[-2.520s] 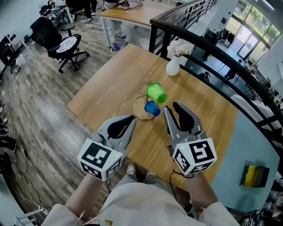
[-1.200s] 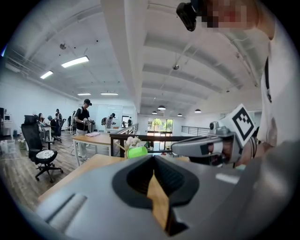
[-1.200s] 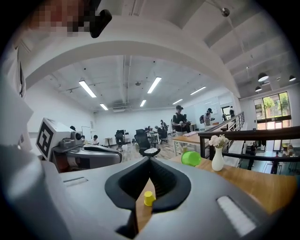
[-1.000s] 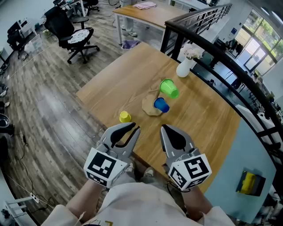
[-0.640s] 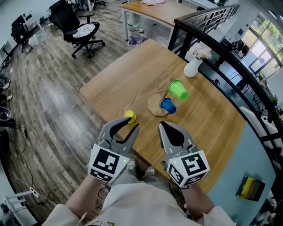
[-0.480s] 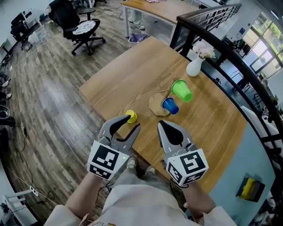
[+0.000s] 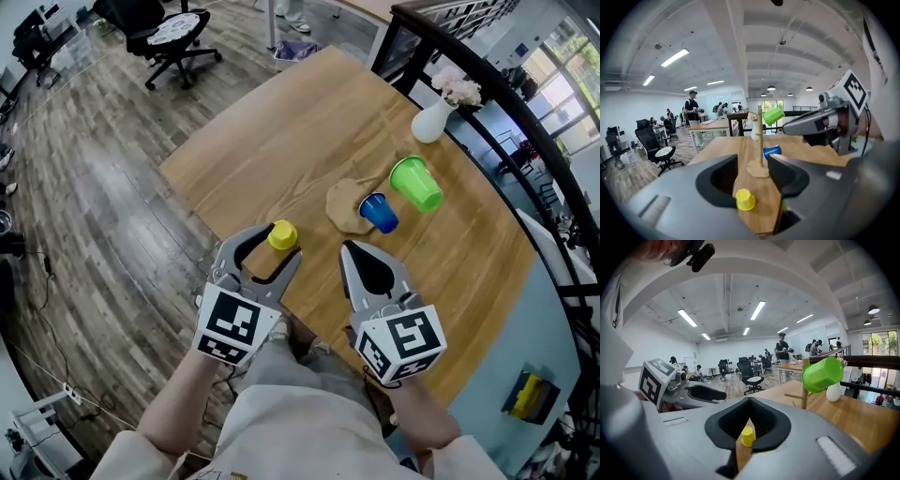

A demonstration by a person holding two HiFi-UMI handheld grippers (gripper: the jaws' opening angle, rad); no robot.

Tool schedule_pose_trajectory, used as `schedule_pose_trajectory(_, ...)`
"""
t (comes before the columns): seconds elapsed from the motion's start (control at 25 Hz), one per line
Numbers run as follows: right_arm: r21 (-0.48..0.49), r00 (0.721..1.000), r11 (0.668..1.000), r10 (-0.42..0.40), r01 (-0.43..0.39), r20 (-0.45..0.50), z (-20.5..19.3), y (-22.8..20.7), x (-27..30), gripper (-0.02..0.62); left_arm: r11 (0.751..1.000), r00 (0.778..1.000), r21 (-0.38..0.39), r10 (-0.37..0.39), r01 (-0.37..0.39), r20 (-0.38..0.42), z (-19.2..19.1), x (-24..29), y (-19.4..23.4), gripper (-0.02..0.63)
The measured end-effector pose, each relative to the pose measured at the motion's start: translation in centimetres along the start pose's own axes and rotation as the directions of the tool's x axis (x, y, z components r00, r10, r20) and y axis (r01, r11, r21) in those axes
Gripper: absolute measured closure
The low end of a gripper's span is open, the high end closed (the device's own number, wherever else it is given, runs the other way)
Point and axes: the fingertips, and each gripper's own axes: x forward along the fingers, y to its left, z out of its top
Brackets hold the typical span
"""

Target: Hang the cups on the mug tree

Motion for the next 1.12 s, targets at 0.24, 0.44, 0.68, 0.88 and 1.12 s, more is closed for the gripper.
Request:
schedule_pose_trajectory(0.24,0.022,0.999,1.0,-0.009,0.01,-0.041,-3.2,-0.3,3.3,0.595,1.0,0.997,0.009,-0.027,0.028,-0.073,-4.5,2.7,1.5,0.402)
schedule_pose_trajectory(0.44,0.043,0.996,0.999,-0.012,0.016,-0.085,-6.3,-0.4,5.8,0.594,0.999,0.993,-0.01,-0.052,0.051,-0.106,-7.7,4.6,2.4,0.402)
schedule_pose_trajectory(0.68,0.057,0.992,0.998,-0.015,0.022,-0.123,-9.5,-0.9,7.5,0.595,0.998,0.988,-0.017,-0.067,0.065,-0.14,-11.1,7.6,2.9,0.379)
schedule_pose_trajectory(0.88,0.07,0.988,0.997,-0.024,0.035,-0.152,-11.8,-1.2,8.5,0.595,0.996,0.983,-0.033,-0.091,0.087,-0.159,-13.2,9.6,2.9,0.376)
schedule_pose_trajectory(1.12,0.083,0.983,0.995,-0.03,0.045,-0.179,-13.9,-1.8,9.6,0.594,0.995,0.976,-0.044,-0.091,0.084,-0.198,-15.8,11.7,3.1,0.369)
